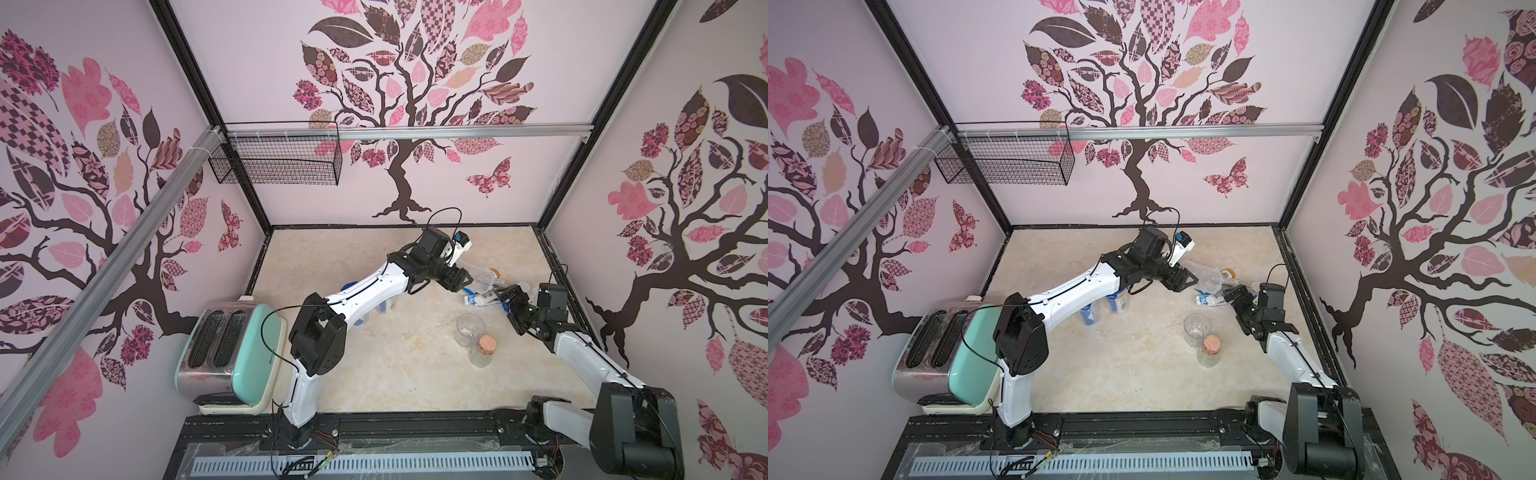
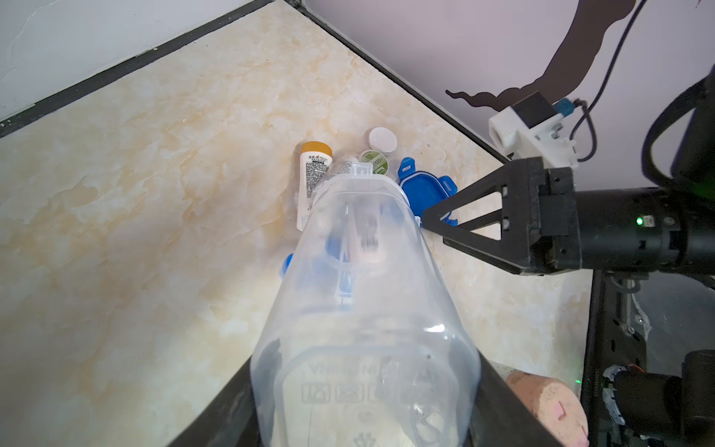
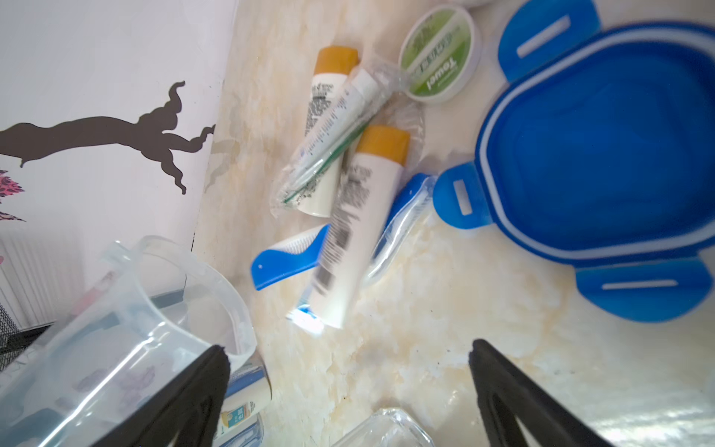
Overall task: Take out toiletry kits
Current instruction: 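Pour the toiletry kits out of the container, then place the container at the center of the board.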
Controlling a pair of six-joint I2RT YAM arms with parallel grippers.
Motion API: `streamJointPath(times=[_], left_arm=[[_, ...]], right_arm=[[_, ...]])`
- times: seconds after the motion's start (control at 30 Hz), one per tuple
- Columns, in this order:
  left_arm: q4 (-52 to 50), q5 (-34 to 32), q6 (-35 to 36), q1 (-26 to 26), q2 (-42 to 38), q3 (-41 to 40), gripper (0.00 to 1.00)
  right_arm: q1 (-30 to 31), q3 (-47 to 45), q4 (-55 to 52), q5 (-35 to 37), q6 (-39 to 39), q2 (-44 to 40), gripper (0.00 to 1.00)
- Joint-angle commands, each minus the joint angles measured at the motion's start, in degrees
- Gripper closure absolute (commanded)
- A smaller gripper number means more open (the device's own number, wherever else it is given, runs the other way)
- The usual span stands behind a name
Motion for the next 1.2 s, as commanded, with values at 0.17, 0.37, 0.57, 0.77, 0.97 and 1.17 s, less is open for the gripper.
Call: streamJointPath(times=[0.17, 0.37, 0.57, 0.77, 0.97, 1.17], left_arm=[[0.90, -0.58, 0.87, -0.27, -3.93, -1.60, 1.00], [5.81, -2.34, -2.95, 0.47, -0.48, -0.05, 1.00], [17.15, 0.90, -14.62, 5.68, 5.68, 2.07, 1.00], [17.48, 0.39, -16.73, 6.91, 15.72, 11.14, 1.00], [19.22, 2.39, -19.51, 6.85, 22.86, 15.08, 1.00], [20.77, 3.89, -21.43, 6.83, 25.97, 15.37, 1.00]], right_arm=[[-0.36, 2.35, -2.64, 5.34, -2.78, -2.35, 0.01], [-0.36, 1.57, -1.13, 3.90, -2.28, -1.55, 0.01], [-0.37, 0.33, 0.27, 2.90, -1.79, -1.22, 0.01], [-0.43, -0.20, 0.77, 2.24, -1.85, -1.03, 0.01], [-0.36, -0.77, 1.46, 2.00, -1.71, -1.11, 0.01], [-0.36, -1.19, 2.26, 1.26, -1.30, -0.86, 0.01]])
